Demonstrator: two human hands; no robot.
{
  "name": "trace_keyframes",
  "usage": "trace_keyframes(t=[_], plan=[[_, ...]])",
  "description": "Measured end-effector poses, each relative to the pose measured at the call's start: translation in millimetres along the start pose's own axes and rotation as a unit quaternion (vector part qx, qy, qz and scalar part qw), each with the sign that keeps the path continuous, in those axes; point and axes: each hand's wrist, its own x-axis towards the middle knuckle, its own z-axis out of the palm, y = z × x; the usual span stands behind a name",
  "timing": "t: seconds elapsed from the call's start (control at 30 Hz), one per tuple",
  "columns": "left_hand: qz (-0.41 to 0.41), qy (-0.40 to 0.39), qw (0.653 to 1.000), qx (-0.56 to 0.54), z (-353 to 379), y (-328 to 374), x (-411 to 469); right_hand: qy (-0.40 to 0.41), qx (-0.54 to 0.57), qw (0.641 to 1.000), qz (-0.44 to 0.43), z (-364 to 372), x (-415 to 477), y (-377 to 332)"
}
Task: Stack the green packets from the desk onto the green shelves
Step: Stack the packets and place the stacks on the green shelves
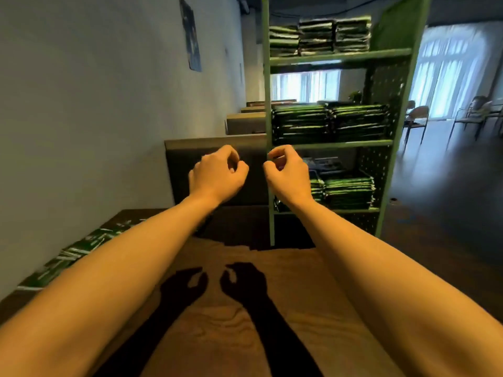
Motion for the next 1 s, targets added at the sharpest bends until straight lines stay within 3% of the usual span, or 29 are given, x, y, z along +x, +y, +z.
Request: trace_keyframes(t=[0.23,0.37,0.7,1.0], plan=[[-0.132,-0.061,0.989,0.011,9.8,-96.0,-150.4,-0.098,-0.06,0.992,0.043,80.3,-145.1,44.0],[-0.154,-0.083,0.984,0.01,-5.5,-130.1,-187.6,-0.147,-0.092,0.984,0.051,113.7,-179.4,39.8],[-0.235,-0.083,0.963,0.103,-28.2,-247.7,-177.4,-0.269,-0.17,0.948,0.008,224.9,-161.4,34.2],[-0.243,-0.112,0.933,0.241,-8.9,-335.3,-160.4,-0.328,-0.236,0.915,-0.009,310.0,-138.6,53.6]])
